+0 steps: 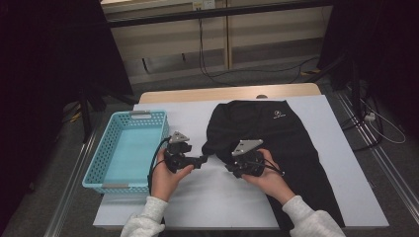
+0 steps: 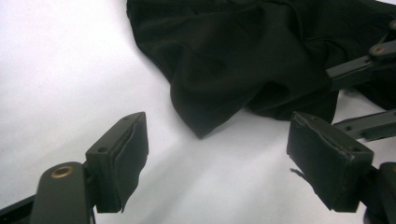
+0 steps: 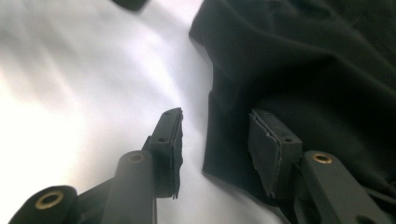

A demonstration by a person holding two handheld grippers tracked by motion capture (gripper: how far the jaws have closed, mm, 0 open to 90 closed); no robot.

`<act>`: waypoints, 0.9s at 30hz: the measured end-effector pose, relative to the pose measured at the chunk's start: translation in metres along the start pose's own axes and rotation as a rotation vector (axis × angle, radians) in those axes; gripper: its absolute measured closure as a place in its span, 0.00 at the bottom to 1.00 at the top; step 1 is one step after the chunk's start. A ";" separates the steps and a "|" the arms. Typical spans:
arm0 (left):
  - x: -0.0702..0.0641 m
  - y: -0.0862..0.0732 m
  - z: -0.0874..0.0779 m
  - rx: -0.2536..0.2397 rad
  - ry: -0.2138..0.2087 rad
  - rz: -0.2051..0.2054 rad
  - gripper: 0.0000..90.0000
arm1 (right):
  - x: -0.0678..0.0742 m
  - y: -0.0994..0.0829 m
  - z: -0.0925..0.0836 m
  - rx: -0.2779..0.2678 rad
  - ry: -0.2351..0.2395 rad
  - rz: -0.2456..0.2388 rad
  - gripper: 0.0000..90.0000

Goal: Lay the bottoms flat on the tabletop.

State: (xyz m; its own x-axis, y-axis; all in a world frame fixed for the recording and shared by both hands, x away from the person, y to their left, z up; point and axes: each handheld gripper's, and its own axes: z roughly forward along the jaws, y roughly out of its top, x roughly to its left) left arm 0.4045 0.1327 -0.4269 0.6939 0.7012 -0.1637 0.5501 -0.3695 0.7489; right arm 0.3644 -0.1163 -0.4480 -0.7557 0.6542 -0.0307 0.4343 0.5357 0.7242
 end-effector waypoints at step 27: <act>0.008 -0.005 0.038 0.050 0.010 0.032 0.73 | -0.030 0.003 -0.027 -0.134 0.013 0.152 0.97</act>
State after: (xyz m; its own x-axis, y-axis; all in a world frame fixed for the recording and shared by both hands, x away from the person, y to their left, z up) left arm 0.4254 0.1170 -0.4561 0.7071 0.6945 -0.1330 0.5500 -0.4219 0.7207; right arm 0.3752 -0.1484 -0.4261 -0.6936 0.7142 0.0942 0.4751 0.3552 0.8050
